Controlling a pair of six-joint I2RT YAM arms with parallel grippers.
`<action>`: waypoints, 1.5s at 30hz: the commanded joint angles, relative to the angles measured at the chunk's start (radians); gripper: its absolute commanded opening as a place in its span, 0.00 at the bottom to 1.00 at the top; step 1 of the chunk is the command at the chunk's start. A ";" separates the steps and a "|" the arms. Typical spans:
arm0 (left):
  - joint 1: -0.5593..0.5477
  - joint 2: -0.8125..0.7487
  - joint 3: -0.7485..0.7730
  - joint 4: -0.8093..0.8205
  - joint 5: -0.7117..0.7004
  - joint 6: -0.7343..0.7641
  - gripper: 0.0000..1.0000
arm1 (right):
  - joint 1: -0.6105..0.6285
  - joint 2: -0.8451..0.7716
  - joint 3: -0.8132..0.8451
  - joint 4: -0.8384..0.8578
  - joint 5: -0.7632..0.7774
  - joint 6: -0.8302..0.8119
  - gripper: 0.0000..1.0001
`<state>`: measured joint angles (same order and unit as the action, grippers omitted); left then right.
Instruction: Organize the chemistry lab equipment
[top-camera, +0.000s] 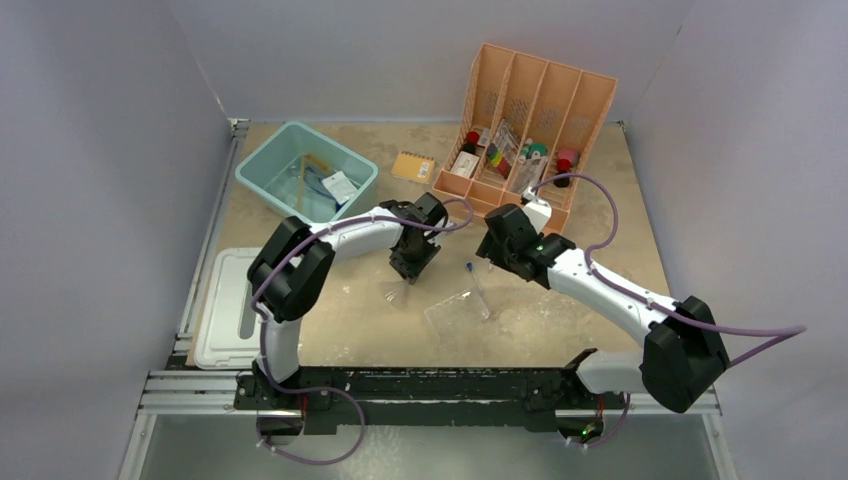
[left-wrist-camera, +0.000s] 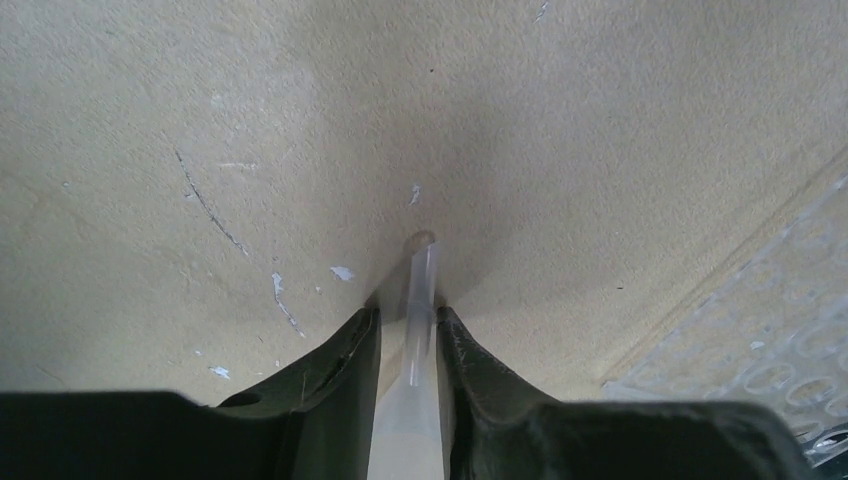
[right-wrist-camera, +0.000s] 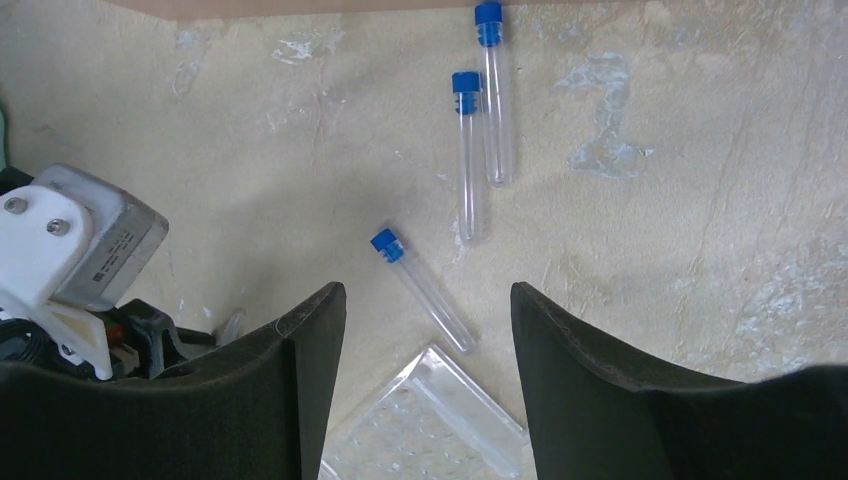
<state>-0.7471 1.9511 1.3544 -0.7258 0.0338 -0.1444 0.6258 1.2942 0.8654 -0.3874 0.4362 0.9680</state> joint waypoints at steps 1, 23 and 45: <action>-0.020 0.022 0.052 -0.048 -0.060 0.018 0.23 | -0.011 -0.036 0.004 -0.009 0.060 -0.014 0.64; 0.055 -0.161 0.336 -0.103 -0.316 -0.185 0.00 | -0.024 -0.061 -0.003 0.025 0.056 -0.071 0.64; 0.579 -0.439 0.197 0.021 -0.524 -0.630 0.00 | -0.029 0.008 0.036 0.086 0.024 -0.124 0.63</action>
<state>-0.2279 1.5181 1.6100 -0.7490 -0.5167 -0.6834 0.6010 1.2900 0.8619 -0.3260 0.4519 0.8669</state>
